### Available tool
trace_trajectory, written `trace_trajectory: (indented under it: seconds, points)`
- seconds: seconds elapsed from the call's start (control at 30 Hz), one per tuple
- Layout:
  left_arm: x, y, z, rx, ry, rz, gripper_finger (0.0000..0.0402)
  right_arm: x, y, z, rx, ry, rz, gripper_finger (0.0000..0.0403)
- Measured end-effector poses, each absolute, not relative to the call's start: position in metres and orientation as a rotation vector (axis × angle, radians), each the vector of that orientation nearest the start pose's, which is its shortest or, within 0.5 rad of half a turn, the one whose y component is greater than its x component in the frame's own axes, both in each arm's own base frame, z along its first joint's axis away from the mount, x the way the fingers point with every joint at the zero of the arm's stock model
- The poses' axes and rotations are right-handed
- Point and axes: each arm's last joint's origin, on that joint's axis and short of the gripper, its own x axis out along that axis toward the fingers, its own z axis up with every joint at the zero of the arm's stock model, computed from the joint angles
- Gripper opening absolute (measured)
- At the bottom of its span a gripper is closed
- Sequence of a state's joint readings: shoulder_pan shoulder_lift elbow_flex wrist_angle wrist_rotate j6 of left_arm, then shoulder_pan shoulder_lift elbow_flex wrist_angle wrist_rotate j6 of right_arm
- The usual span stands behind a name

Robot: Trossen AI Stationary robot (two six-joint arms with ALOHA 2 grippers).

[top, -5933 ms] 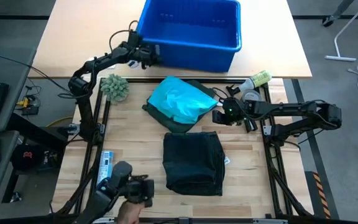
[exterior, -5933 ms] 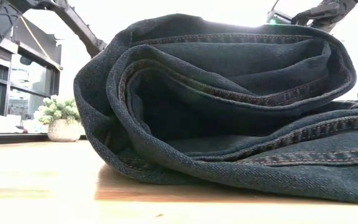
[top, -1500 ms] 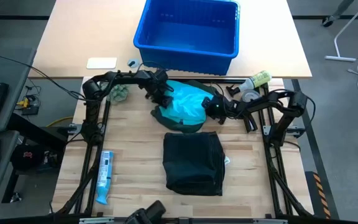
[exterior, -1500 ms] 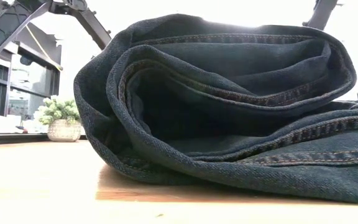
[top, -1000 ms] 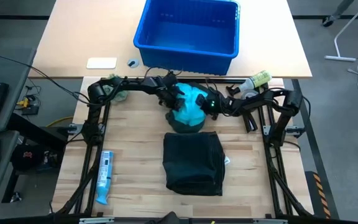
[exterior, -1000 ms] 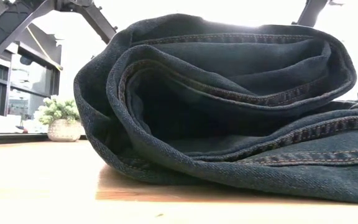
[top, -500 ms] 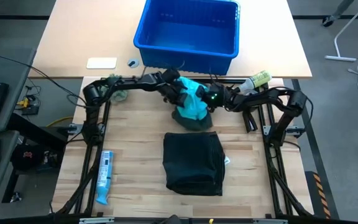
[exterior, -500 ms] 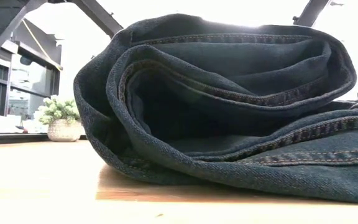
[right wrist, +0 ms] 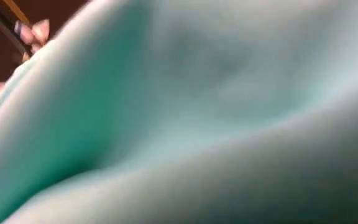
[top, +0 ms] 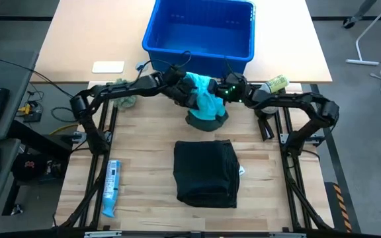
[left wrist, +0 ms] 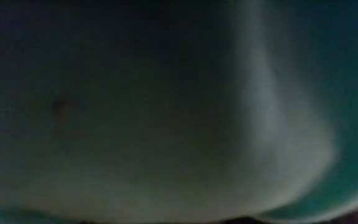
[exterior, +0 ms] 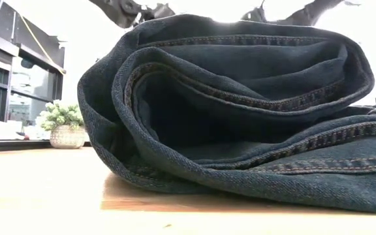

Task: Fold laundry
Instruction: Stack the stacked clothes on top of the black pants

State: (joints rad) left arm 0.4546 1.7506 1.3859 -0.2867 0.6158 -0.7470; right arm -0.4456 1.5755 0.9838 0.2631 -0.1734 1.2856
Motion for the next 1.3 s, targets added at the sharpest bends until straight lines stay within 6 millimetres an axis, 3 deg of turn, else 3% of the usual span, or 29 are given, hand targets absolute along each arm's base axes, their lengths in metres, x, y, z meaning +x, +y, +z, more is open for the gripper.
trace_trajectory:
  seconds: [0.2,0.33,0.5,0.73,0.97,1.07,1.3]
  points:
    - [0.361,0.122,0.299,-0.998,0.583,0.005,0.0,0.318,-0.119,0.296,1.277,0.192,-0.389,0.0]
    - [0.362,0.098,0.309,-0.965,0.579,-0.017,0.0,0.318,-0.091,0.317,1.248,0.27,-0.409,0.0]
    - [0.365,0.06,0.313,-0.957,0.619,-0.017,0.0,0.318,-0.051,0.321,1.227,0.34,-0.409,0.0]
    - [0.374,-0.007,0.315,-1.0,0.587,0.048,0.0,0.311,0.009,0.324,1.177,0.439,-0.349,0.0]
    - [0.371,-0.067,0.315,-1.061,0.564,0.102,0.0,0.304,0.066,0.322,1.196,0.45,-0.331,0.0]
    - [0.369,-0.077,0.312,-1.053,0.577,0.129,0.0,0.3,0.08,0.321,1.212,0.428,-0.364,0.0]
    - [0.359,-0.073,0.296,-0.955,0.734,0.231,0.0,0.29,0.097,0.317,1.286,0.404,-0.481,0.0]
